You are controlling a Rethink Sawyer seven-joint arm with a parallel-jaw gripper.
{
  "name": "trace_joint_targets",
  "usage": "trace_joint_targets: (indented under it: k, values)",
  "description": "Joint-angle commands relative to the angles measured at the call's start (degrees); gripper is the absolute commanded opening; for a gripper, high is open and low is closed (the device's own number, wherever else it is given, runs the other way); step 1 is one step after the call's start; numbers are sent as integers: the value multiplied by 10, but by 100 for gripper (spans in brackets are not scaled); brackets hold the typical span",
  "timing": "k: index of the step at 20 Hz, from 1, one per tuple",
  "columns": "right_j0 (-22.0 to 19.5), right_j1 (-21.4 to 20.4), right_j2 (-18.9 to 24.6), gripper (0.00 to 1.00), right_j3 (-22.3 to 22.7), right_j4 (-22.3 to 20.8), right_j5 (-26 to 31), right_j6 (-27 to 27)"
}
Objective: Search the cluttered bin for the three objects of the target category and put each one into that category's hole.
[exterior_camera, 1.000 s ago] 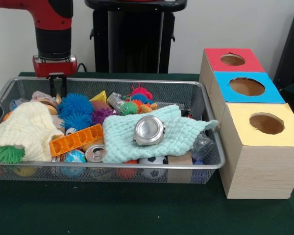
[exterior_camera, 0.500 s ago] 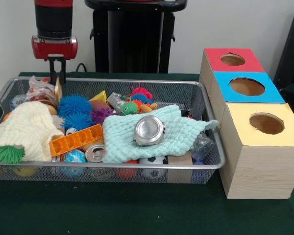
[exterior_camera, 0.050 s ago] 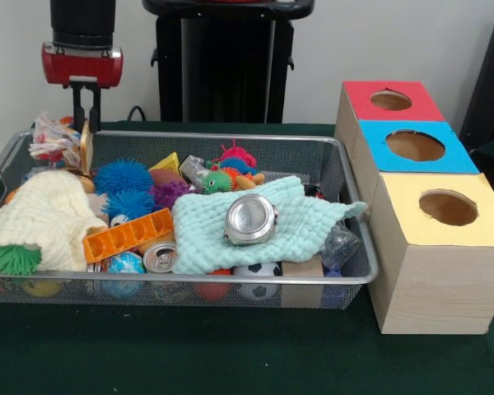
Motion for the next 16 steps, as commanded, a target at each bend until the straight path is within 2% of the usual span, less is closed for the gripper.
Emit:
trace_joint_targets:
  k: [1,6,10,12,16]
  values:
    - [12,0,39,0,16,16,36,30]
    - [36,3,19,0,17,11,24,48]
    - [108,-8,-37,0,6,-4,20,81]
    - [133,-27,-49,0,19,8,22,94]
    - [176,-81,-59,0,42,51,60,106]
